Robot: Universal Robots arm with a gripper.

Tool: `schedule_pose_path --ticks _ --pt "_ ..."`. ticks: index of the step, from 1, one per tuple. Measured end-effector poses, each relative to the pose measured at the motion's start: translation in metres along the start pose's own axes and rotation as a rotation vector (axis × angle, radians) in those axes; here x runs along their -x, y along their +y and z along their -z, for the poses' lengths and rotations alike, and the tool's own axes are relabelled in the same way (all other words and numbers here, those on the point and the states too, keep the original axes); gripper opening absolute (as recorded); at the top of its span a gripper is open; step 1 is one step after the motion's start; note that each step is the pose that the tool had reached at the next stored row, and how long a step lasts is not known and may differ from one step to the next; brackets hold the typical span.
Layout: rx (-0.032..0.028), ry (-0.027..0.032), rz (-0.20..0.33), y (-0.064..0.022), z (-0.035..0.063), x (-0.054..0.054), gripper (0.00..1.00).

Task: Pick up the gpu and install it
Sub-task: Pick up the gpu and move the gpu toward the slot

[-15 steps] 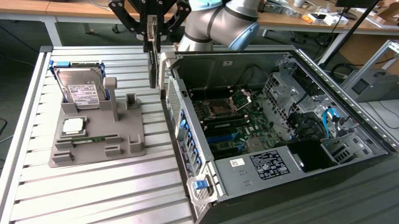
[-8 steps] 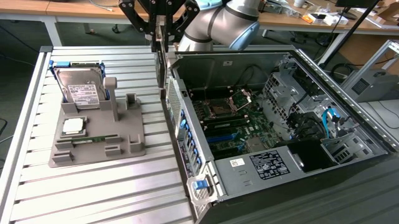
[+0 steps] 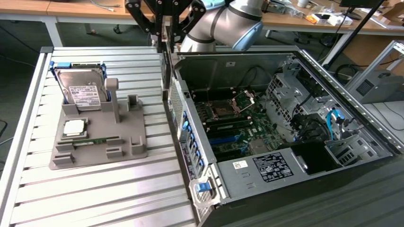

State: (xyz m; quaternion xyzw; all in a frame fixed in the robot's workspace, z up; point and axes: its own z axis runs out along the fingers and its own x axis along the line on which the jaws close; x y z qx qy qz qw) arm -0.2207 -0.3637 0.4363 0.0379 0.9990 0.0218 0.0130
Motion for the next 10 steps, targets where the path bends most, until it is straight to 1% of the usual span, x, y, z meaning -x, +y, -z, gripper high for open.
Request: schedule_pose_path --ticks 10 --pt "-0.0002 0.0000 0.000 0.0004 -0.0002 0.0057 0.27"
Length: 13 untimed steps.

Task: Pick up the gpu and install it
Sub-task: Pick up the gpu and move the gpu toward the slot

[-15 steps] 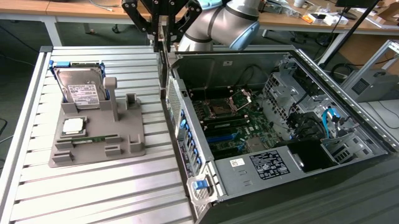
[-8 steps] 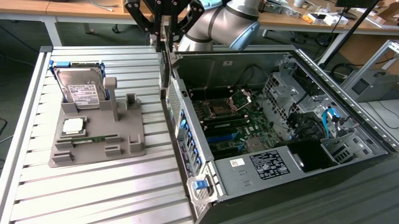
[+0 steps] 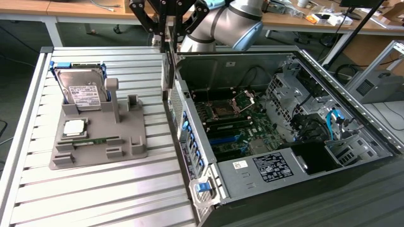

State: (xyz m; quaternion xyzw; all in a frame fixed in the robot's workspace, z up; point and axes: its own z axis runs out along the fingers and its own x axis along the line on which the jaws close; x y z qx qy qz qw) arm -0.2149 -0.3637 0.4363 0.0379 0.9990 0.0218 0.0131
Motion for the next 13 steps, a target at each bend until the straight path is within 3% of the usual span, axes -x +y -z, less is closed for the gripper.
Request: schedule_pose_path --ticks 13 --pt "-0.0004 0.0000 0.000 0.0007 -0.0002 0.0096 0.27"
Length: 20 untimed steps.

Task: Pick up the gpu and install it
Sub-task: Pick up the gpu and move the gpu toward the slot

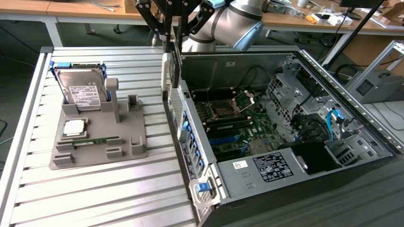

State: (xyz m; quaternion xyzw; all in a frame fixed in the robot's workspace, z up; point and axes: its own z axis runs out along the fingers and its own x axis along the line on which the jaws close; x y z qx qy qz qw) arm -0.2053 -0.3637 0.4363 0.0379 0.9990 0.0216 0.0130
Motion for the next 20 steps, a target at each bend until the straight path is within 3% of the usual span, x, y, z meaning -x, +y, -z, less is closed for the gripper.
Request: schedule_pose_path --ticks 20 --pt "-0.0004 -0.0001 0.000 0.0012 -0.0005 0.016 0.27"
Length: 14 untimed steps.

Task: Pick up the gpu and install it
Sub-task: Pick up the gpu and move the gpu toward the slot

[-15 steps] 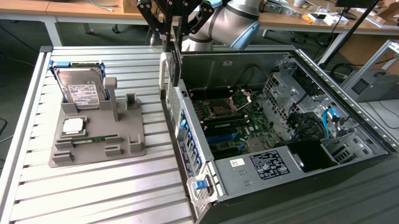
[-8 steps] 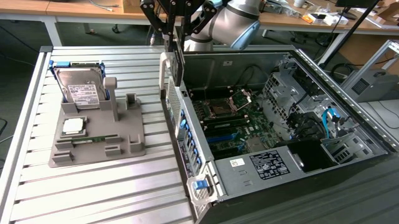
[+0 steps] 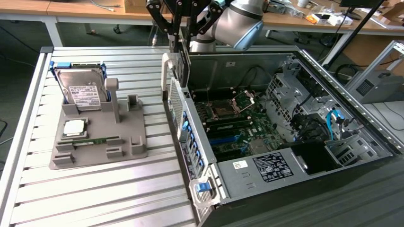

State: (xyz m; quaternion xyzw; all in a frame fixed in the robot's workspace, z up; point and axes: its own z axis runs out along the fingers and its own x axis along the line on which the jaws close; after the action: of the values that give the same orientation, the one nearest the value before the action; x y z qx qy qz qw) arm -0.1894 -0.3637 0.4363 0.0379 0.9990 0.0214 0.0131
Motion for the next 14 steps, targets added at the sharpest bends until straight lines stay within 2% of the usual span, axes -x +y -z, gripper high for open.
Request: schedule_pose_path --ticks 14 --pt "-0.0002 0.0000 0.000 0.0007 -0.0002 0.0088 0.27"
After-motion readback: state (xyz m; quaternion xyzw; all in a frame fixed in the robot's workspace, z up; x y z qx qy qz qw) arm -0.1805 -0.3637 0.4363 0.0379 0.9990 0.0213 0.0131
